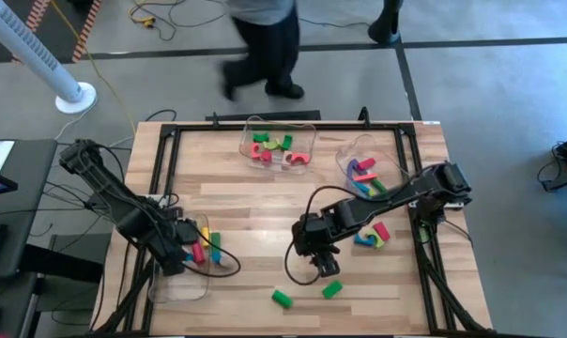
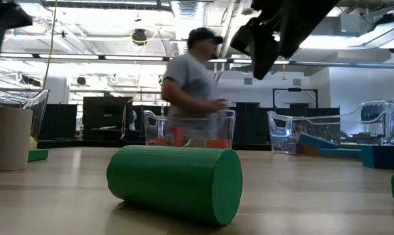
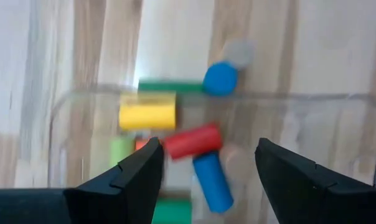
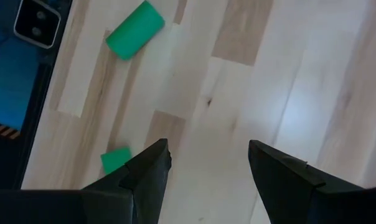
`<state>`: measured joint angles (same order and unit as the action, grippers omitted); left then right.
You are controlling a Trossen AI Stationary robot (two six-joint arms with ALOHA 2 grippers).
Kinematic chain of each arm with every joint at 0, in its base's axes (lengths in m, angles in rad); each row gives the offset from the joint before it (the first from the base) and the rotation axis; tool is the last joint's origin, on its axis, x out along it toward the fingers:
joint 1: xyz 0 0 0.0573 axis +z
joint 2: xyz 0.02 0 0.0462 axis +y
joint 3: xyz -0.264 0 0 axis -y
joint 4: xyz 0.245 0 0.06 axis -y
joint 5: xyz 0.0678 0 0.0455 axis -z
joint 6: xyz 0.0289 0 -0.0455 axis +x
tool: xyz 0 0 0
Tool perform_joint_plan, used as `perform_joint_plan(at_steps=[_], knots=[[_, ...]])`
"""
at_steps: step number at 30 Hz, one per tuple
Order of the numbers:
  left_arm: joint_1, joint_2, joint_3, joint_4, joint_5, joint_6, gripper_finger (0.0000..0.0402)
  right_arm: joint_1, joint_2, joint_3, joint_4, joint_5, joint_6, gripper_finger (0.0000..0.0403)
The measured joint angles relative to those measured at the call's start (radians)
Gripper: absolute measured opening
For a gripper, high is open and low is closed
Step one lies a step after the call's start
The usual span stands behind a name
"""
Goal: Sort blocks by size
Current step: Put the blue arch block into the middle transparent bin
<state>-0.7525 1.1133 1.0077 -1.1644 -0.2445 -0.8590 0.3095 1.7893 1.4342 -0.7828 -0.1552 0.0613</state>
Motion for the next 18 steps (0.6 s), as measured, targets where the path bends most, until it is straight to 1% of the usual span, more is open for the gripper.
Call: perform_joint_plan(at_steps=[8,14,18], knots=[[0.001,0.000,0.026,0.172,-0.092,0.163,0.0245,0.063,0.000,0.000,-0.011,0.000,0.027,0.0248],[0.007,0.000,0.027,0.321,-0.133,0.282,0.0245,0.097,0.000,0.000,-0.029,0.000,0.071,0.0248],[0.026,0.000,0.027,0.385,-0.141,0.346,0.0245,0.114,0.000,0.000,-0.031,0.000,0.098,0.0248]])
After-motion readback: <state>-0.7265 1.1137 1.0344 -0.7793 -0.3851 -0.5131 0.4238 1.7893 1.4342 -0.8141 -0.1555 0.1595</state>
